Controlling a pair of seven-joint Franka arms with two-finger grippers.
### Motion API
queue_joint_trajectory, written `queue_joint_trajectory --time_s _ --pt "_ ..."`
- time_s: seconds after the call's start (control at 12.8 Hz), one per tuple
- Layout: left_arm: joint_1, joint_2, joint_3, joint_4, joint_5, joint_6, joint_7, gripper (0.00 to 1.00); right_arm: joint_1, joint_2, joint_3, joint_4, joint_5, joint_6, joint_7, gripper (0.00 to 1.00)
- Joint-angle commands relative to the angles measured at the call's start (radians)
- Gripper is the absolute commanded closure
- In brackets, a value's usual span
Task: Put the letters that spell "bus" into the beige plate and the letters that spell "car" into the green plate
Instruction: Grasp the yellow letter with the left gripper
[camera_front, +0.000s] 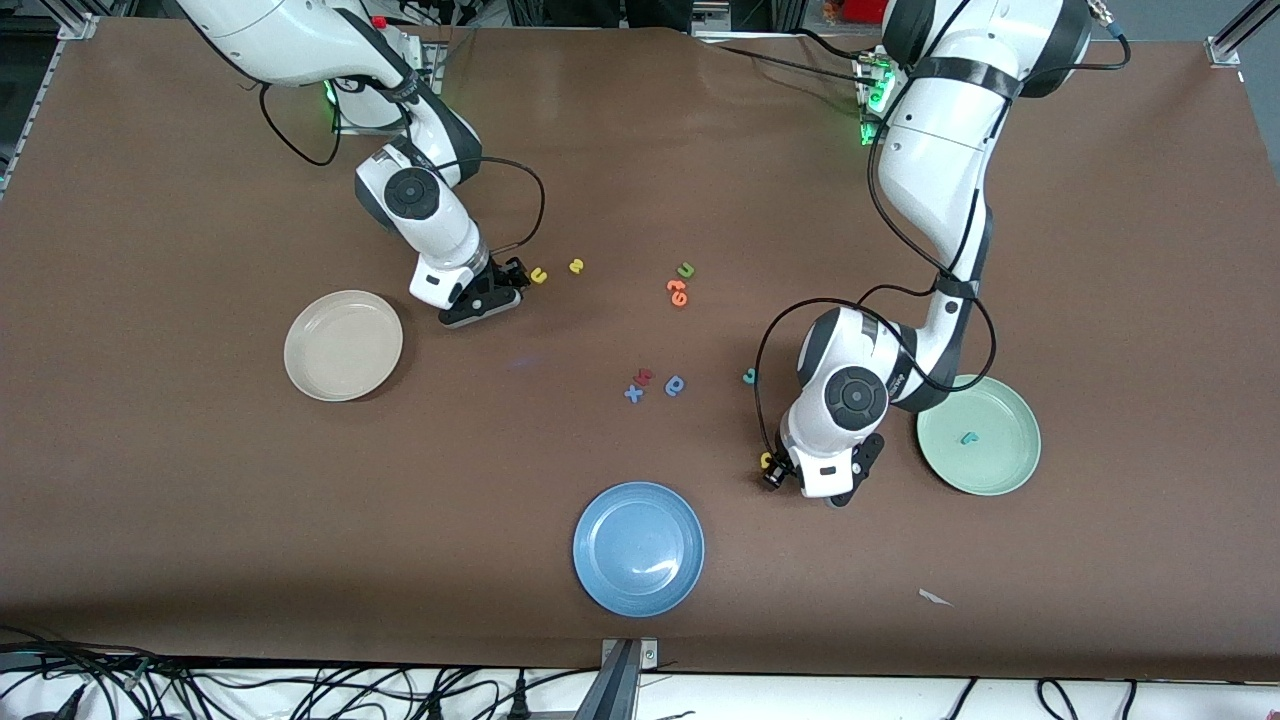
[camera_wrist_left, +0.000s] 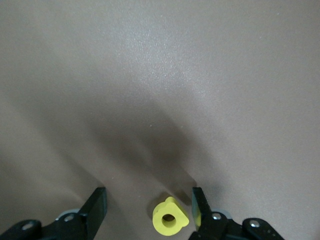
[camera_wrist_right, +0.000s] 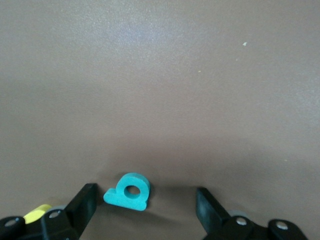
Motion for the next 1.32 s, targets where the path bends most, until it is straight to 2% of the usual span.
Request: queue_joint_trajectory --time_s 0.0,0.16,0.31,0.55,0.62,0.7,1.01,1.25 --pt "-0.011 0.019 0.013 0.035 0.01 -0.007 -0.025 0.29 -0.012 0.027 0.006 0.004 -0.03 0.019 0.029 0.17" --pt "-0.012 0.019 0.01 0.035 0.01 -0.007 -0.056 0.31 -0.012 0.027 0.006 0.004 -0.031 0.019 0.029 0.24" --pt "-0.012 0.019 0.008 0.037 0.008 -0.007 -0.07 0.31 -0.012 0.026 0.006 0.004 -0.031 0.019 0.029 0.4" --pt "-0.014 0.019 0.007 0.04 0.007 -0.007 -0.125 0.31 -0.012 0.026 0.006 0.004 -0.031 0.019 0.029 0.46" --pt "-0.014 0.019 0.004 0.04 0.007 -0.007 -0.139 0.31 -0.012 0.024 0.006 0.004 -0.031 0.019 0.029 0.53" --pt "-0.014 0.021 0.004 0.04 0.007 -0.007 -0.155 0.31 -0.012 0.024 0.006 0.004 -0.031 0.019 0.029 0.6" --pt "-0.025 0.024 0.004 0.046 0.007 -0.007 -0.192 0.31 -0.012 0.01 0.006 0.004 -0.039 0.014 0.023 0.98" --pt "-0.031 0.024 0.004 0.046 0.008 -0.007 -0.217 0.35 -0.024 -0.061 0.006 0.004 -0.039 -0.051 0.01 1.0"
